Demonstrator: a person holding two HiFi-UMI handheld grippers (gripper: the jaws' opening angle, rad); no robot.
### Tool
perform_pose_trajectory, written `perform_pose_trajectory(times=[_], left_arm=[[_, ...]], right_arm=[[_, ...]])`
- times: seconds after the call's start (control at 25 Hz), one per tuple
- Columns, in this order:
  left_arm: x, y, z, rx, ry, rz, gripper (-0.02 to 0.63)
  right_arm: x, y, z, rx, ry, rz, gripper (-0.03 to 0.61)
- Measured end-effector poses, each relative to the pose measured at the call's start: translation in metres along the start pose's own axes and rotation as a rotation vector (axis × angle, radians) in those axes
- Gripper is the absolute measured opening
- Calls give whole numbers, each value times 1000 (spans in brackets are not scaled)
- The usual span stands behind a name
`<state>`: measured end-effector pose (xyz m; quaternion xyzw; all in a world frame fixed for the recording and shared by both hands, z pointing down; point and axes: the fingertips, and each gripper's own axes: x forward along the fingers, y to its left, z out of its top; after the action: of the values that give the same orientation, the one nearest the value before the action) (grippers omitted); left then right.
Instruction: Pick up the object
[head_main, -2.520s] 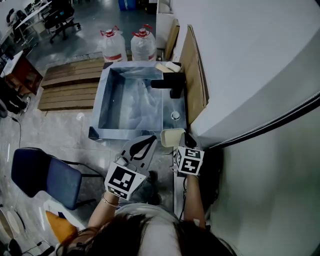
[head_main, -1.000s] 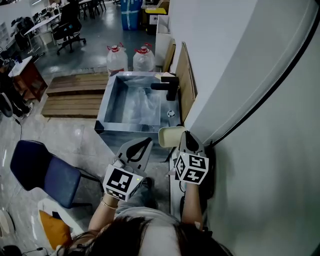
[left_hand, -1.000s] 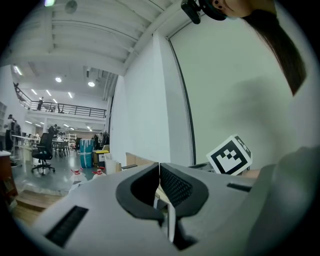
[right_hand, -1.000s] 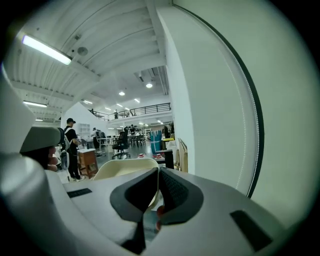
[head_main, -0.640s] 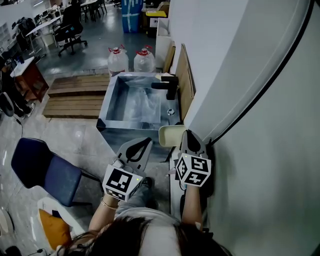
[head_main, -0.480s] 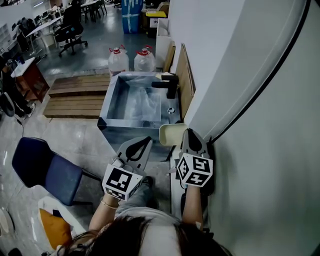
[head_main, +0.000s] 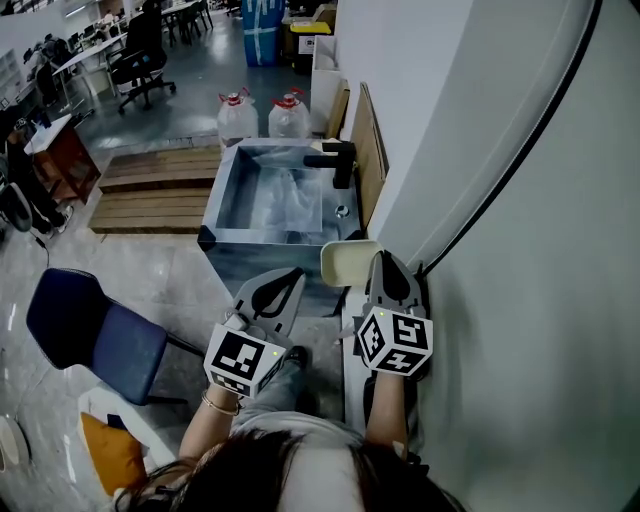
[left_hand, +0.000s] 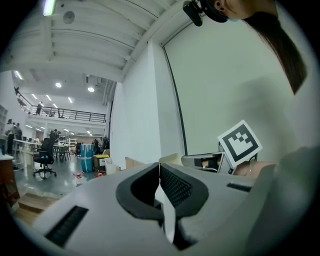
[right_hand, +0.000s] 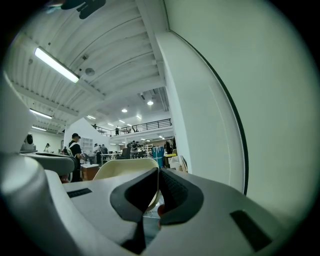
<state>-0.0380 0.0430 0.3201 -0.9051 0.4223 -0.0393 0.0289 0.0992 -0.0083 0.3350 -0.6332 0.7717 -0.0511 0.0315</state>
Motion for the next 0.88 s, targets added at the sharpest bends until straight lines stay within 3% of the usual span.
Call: perform_pose_trajectory(times=[0.88], left_arm=[[-34, -36, 1, 14, -17, 12, 9]], right_arm=[[-64, 4, 7, -23, -57, 10, 32]])
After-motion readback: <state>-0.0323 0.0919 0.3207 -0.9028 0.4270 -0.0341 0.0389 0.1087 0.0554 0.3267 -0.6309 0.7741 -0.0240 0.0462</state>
